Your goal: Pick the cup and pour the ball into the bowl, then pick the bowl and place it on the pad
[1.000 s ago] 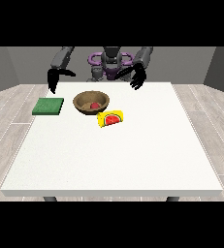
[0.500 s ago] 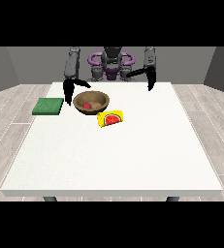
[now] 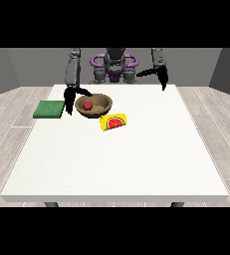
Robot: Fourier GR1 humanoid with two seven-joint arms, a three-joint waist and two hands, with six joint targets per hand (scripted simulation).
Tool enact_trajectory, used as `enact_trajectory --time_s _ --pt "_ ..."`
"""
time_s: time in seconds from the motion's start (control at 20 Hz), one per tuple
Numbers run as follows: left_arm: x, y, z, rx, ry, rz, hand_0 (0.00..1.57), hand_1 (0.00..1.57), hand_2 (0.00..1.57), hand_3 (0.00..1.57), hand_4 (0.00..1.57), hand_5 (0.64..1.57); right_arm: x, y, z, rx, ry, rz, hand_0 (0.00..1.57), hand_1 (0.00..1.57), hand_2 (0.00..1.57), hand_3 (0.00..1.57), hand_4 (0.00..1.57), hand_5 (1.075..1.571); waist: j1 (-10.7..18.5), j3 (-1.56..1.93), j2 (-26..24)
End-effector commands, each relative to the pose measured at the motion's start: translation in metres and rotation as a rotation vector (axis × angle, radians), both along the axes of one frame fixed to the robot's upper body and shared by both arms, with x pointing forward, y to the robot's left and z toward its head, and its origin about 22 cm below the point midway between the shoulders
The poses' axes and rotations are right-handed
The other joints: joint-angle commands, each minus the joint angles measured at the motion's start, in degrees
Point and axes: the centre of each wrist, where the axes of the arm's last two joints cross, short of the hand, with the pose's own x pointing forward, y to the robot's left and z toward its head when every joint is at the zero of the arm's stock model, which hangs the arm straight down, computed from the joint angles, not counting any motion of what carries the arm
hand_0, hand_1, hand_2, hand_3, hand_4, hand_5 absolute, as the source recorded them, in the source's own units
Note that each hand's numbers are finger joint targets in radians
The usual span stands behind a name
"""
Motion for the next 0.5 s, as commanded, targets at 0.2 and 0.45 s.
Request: enact_trajectory --time_s 0.2,0.45 --pt "-0.01 0.008 -0.002 0.009 -0.032 -0.009 0.0 0.0 0.0 0.0 0.0 1.565 0.007 0.035 -0.015 0.001 -0.003 -0.012 0.0 0.0 0.0 0.0 0.06 1.562 0.97 0.0 1.5" --pt "0.002 -0.003 0.05 -0.002 -0.114 -0.1 0.0 0.0 0.0 0.0 0.08 1.571 -0.02 -0.014 -0.038 -0.034 0.222 -0.23 1.45 1.45 1.57 0.0 0.47 1.512 5.3 0.08 6.29"
